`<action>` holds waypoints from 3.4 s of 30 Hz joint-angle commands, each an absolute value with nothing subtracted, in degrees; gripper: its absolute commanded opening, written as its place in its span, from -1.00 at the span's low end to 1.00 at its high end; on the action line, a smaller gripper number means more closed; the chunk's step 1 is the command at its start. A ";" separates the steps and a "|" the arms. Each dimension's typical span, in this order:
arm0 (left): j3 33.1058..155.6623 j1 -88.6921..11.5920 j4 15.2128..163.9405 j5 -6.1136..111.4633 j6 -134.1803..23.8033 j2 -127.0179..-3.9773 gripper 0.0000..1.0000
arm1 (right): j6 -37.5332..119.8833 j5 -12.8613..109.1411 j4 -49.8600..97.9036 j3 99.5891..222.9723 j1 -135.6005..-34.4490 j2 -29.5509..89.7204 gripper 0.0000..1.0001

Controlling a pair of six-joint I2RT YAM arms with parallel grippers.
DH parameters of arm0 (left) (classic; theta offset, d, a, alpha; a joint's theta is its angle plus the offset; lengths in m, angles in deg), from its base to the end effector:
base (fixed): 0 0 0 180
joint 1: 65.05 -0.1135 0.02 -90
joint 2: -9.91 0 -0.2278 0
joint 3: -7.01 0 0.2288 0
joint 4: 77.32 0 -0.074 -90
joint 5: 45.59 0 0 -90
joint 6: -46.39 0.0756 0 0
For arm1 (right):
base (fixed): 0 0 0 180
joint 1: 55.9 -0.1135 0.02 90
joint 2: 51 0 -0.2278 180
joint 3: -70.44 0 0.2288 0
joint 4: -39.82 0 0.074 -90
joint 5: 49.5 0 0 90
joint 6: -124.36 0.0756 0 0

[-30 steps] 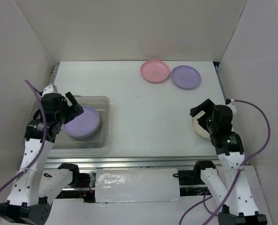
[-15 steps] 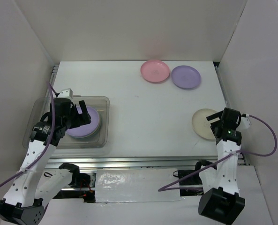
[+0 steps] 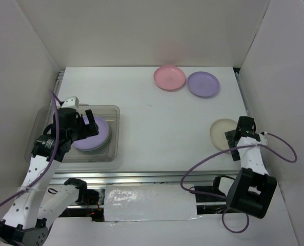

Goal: Place the plates into the plastic bin on the countertop

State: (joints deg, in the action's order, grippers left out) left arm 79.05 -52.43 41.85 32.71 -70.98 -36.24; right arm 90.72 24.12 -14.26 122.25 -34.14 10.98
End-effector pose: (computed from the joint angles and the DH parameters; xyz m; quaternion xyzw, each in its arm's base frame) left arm 0.1881 -0.0264 0.2929 -0.1600 0.8688 -0.0723 0.4630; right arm 0.1796 -0.0946 0.1422 0.6327 0.7292 -0.0670 0.2519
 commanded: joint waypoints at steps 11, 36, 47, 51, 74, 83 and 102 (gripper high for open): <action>78.90 -53.01 43.44 31.41 -71.21 -36.32 0.99 | 93.25 26.43 -4.84 118.62 -34.19 23.63 0.93; 78.91 -55.81 42.65 27.28 -73.14 -33.08 0.99 | 89.02 25.75 -10.27 130.10 -58.13 13.17 -1.00; 78.38 -59.95 43.35 27.28 -74.28 -26.83 0.99 | 91.93 18.35 -17.31 166.10 -96.84 35.90 -1.00; 78.03 -60.04 43.96 28.15 -74.02 -26.30 0.99 | 90.70 22.03 -15.29 179.22 -103.44 48.56 -1.00; 77.67 -60.04 43.97 27.19 -74.63 -23.93 0.99 | 89.82 42.78 -8.69 213.79 -111.27 84.26 -0.86; 77.76 -60.13 44.05 27.54 -74.46 -24.37 0.99 | 88.51 40.68 -6.41 209.31 -112.76 78.83 1.00; 77.32 -60.04 44.23 27.36 -74.81 -22.87 0.99 | 81.39 28.10 -5.62 162.73 -68.50 42.24 1.00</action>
State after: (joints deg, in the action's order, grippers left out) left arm 78.00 -59.90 42.13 27.70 -74.04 -23.22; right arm 84.10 28.03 -4.55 166.90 -77.13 39.37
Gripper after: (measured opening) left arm 0.993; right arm 0.997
